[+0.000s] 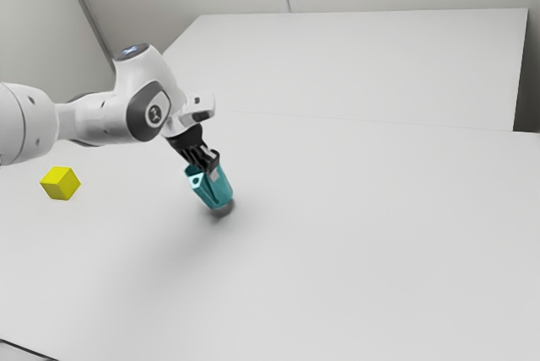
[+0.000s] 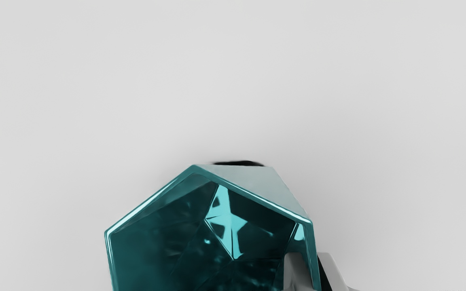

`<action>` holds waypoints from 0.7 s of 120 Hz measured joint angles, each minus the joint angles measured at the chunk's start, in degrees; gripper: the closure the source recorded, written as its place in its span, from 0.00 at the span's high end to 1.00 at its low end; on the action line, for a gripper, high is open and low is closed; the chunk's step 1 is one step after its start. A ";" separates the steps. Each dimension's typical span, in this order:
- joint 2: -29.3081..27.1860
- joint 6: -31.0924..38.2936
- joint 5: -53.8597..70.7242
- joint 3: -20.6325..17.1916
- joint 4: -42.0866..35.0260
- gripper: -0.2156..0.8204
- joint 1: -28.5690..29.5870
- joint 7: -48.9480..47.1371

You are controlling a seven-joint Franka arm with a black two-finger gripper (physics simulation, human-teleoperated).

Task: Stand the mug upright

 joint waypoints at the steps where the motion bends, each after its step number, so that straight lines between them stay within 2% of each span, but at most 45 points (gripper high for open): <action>1: 0.06 -0.12 0.17 0.00 0.13 0.03 -0.15 -0.13; 20: 1.72 -2.76 2.34 -0.10 2.55 0.03 -2.47 -2.63; 68: 3.24 -7.19 5.53 -0.12 4.01 0.03 -2.30 -8.22; 84: 3.23 -7.64 5.36 -0.12 4.02 0.16 -2.65 -9.19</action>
